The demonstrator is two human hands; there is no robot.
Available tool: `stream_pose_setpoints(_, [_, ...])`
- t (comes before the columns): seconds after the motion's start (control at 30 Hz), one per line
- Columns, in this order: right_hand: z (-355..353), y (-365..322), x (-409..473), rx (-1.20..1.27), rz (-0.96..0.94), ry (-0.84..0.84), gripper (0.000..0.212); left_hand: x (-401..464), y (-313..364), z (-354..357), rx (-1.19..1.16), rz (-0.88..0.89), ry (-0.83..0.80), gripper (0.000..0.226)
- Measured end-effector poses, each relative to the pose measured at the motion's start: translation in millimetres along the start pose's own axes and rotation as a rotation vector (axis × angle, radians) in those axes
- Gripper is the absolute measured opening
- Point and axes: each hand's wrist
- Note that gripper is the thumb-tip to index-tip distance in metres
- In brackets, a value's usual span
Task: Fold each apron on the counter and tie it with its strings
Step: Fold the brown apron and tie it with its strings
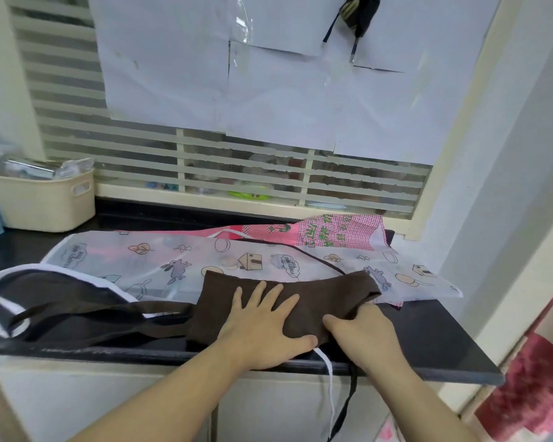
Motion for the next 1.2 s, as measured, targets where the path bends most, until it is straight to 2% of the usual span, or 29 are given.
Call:
stream_pose_setpoints(0.07, [11, -7, -5, -0.065, -0.087, 0.081, 0.015, -2, 1, 0, -0.011, 0.005, 0.013, 0.101])
stream_pose_setpoints(0.13, [22, -10, -11, -0.097, -0.208, 0.198, 0.023, -1, -1, -2, -0.051, 0.012, 0.023, 0.102])
stream_pose_setpoints(0.2, [36, -12, -19, -0.114, -0.4, 0.245, 0.017, -2, -3, -9, -0.197, 0.027, 0.085, 0.088])
stream_pose_setpoints(0.23, [43, -13, -23, -0.116, -0.486, 0.222, 0.014, -4, -4, -14, -0.384, 0.045, 0.185, 0.071])
stream_pose_setpoints(0.3, [54, -16, -31, -0.165, -0.602, 0.132, 0.044, -16, -7, -25, -0.965, 0.019, 0.467, 0.029])
stream_pose_setpoints(0.33, [58, -16, -35, -0.206, -0.633, 0.092, 0.056, -23, -11, -32, -1.246, -0.026, 0.596, 0.029])
stream_pose_setpoints(0.4, [66, -17, -40, -0.331, -0.693, 0.06, 0.066, -37, -22, -43, -1.648, -0.113, 0.702, 0.045])
stream_pose_setpoints(0.5, [78, -18, -47, -0.59, -0.753, 0.141, 0.066, -47, -37, -53, -1.866, -0.264, 0.651, 0.06])
stream_pose_setpoints(0.53, [82, -19, -47, -0.654, -0.733, 0.159, 0.065, -47, -40, -56, -1.869, -0.303, 0.607, 0.061])
stream_pose_setpoints(0.6, [88, -20, -47, -0.675, -0.711, 0.225, 0.064, -43, -46, -60, -1.716, -0.373, 0.537, 0.043])
stream_pose_setpoints(0.7, [85, -26, -52, -0.692, -0.615, 0.186, 0.068, -34, -54, -65, -1.18, -0.399, 0.543, 0.011])
stream_pose_setpoints(0.83, [82, -25, -50, -0.635, -0.563, 0.223, 0.061, -23, -72, -70, -0.76, -0.317, 0.554, 0.014])
stream_pose_setpoints(0.93, [83, -13, -43, -0.623, -0.594, 0.261, 0.064, -19, -88, -62, -0.508, -0.31, 0.483, 0.033])
stream_pose_setpoints(1.03, [83, -1, -36, -0.636, -0.72, 0.325, 0.057, -22, -94, -51, -0.41, -0.293, 0.479, 0.041])
stream_pose_setpoints(1.2, [82, 8, -33, -0.572, -0.732, 0.3, 0.033, -24, -93, -47, -0.462, -0.302, 0.577, 0.021])
Point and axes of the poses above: each hand's wrist, its own x-axis towards the middle knuckle, its own z-axis out of the palm, y = z × x, and after that the axes turned 13 degrees about z, right-handed
